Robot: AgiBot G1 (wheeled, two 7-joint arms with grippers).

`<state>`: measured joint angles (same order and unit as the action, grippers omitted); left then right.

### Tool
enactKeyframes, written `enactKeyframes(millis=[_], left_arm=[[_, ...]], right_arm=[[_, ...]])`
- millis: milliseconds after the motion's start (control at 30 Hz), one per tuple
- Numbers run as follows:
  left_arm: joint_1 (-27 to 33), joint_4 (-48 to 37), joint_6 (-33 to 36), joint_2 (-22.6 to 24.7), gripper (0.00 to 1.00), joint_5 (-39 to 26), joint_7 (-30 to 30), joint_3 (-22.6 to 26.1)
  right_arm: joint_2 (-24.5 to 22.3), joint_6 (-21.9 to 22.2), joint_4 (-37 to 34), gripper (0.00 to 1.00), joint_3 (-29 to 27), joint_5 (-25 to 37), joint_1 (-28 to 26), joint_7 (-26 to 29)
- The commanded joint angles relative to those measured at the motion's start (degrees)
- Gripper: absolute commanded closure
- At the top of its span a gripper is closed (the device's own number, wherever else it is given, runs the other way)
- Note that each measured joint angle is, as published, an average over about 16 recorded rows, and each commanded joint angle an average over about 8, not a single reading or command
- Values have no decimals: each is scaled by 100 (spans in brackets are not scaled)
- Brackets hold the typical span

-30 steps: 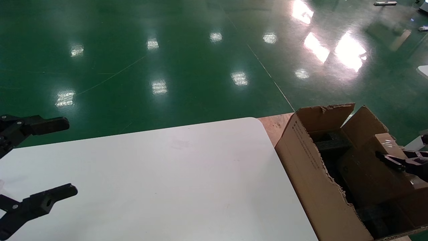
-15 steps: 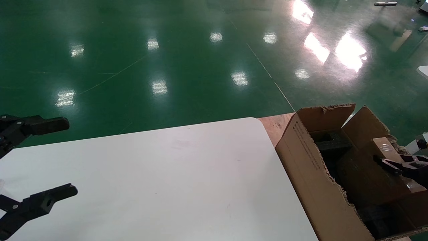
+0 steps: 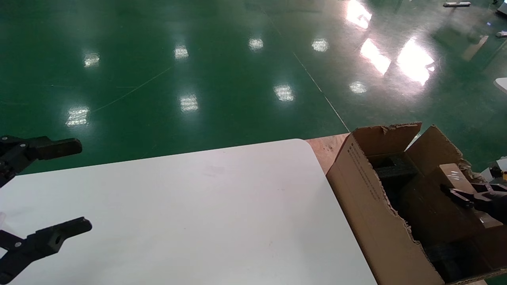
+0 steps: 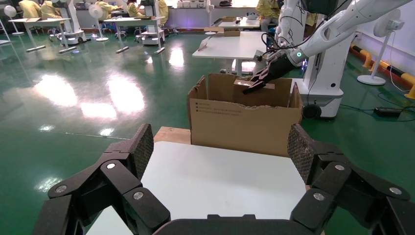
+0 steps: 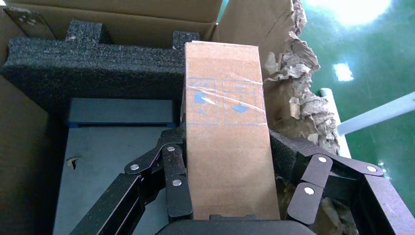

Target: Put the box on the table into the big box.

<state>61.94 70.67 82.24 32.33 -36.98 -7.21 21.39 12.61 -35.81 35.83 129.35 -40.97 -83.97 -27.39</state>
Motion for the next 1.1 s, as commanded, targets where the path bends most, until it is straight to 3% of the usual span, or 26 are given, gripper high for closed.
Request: enactKeyframes(millis=[33,67,100,1100], left_arm=[[0,0,0,0,0,0,0,0],[0,0,0,0,0,0,0,0],[-1,-1,0,0,0,0,0,0],[-1,-1,-1,0,0,0,0,0]], right_arm=[[24,-30,-55,11,6,4,25,-15],[31,-34,-70,1,8,7,29,-12],[36,-37,-82,0,8,6,32,-7],[65,-109,-48,0,-27,74,-59,-118]])
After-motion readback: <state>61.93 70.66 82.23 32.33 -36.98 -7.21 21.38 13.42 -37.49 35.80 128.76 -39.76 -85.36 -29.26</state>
